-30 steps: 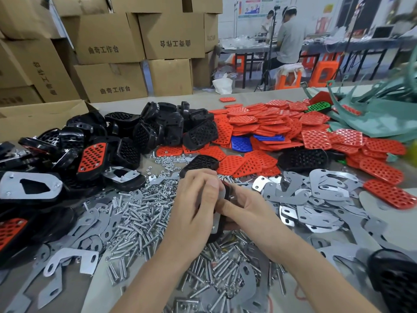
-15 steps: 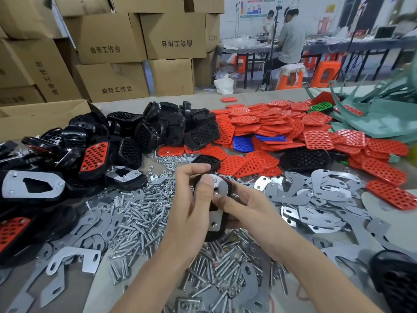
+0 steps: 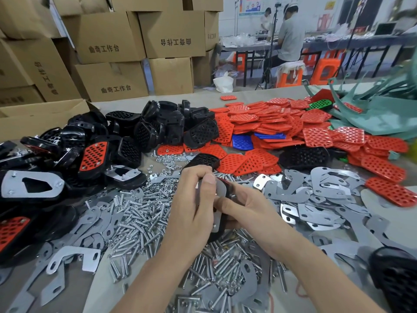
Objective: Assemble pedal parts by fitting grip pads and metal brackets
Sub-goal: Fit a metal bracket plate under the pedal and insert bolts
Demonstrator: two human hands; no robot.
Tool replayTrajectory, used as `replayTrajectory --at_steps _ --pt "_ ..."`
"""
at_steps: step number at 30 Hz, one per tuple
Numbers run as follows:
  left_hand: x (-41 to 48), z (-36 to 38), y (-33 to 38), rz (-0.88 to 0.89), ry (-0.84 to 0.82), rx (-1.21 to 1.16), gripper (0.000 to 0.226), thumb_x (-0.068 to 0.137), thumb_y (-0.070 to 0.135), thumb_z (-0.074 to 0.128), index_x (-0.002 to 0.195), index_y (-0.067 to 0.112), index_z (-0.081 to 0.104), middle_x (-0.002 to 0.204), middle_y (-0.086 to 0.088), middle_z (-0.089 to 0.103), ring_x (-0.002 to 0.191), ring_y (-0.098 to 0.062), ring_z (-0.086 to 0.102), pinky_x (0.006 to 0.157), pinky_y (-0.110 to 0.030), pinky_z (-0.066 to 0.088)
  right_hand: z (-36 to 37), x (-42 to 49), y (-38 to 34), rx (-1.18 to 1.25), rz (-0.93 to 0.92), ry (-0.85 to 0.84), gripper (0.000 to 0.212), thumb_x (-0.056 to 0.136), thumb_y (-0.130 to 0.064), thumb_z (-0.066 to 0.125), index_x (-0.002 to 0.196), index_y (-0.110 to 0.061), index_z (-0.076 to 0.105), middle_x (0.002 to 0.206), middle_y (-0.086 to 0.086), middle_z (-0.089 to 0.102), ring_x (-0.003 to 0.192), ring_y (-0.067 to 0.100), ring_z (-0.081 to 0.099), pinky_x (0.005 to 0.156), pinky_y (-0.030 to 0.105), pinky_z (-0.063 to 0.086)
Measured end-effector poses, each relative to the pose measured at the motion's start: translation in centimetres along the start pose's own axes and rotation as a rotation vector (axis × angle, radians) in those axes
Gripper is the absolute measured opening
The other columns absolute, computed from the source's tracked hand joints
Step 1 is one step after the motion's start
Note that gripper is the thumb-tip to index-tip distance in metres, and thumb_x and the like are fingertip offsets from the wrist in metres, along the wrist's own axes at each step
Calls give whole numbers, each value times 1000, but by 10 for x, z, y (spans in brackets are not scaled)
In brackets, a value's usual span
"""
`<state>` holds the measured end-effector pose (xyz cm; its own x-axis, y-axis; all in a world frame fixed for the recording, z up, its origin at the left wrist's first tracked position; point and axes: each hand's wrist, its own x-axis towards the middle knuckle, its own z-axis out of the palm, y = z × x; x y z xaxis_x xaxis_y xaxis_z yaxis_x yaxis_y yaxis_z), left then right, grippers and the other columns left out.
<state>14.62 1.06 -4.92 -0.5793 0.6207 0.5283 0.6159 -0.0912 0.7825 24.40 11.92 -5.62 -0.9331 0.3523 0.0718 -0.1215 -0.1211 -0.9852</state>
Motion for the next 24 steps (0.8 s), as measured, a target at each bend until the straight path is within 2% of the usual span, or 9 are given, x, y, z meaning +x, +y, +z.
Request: replayTrajectory --at_steps 2,4,6,8,12,15,19,21,24 --pt "-1 0 -1 56 -14 74 34 105 44 34 92 26 59 115 9 55 122 -13 54 94 -22 43 0 0 0 11 4 6 18 97 -26 68 110 -14 70 93 9 76 84 24 75 74 33 61" --pt "-1 1 -1 51 -27 63 32 104 47 36 94 28 59 120 11 52 122 -17 54 94 -30 46 0 1 -1 14 10 14 22 95 -31 70 111 -16 72 96 9 77 85 24 75 75 33 61" --pt "-2 1 1 17 1 -25 23 102 50 40 108 33 54 124 17 51 116 -18 58 92 -25 45 -1 2 -2 10 1 9 18 95 -31 69 109 -20 74 95 6 77 84 22 76 74 32 61" --pt "-2 0 0 -13 31 -62 24 101 52 40 116 35 47 122 20 52 117 -14 56 93 -17 41 0 1 -3 24 -2 7 13 97 -26 68 107 -21 75 93 4 77 82 20 76 73 30 61" --pt "-1 0 -1 -18 -13 33 21 106 47 37 104 34 53 105 12 58 106 -13 60 83 -20 44 2 -1 -2 45 11 0 7 102 -17 66 104 -17 73 87 5 76 75 20 75 70 29 60" --pt "0 0 -1 46 -12 58 27 106 40 38 94 25 57 113 8 55 122 -11 53 94 -17 40 1 0 -1 39 19 8 11 102 -19 67 109 -12 70 87 7 76 76 21 75 71 29 61" --pt "-1 -1 0 2 21 -28 26 103 47 40 115 28 51 121 16 53 122 -12 53 94 -11 38 2 1 -3 24 7 7 14 97 -29 69 108 -21 74 98 5 78 85 22 77 74 31 61" --pt "-1 0 -2 10 26 1 26 103 47 38 114 26 50 119 18 52 121 -9 53 93 -10 36 1 1 -3 12 5 9 13 97 -28 67 106 -22 74 95 4 78 83 22 76 73 31 61" --pt "0 2 -3 40 17 56 29 106 42 35 102 21 55 115 8 53 120 -4 51 93 -7 34 1 1 -1 2 5 11 7 96 -27 68 100 -26 74 90 2 76 80 21 76 73 33 62"
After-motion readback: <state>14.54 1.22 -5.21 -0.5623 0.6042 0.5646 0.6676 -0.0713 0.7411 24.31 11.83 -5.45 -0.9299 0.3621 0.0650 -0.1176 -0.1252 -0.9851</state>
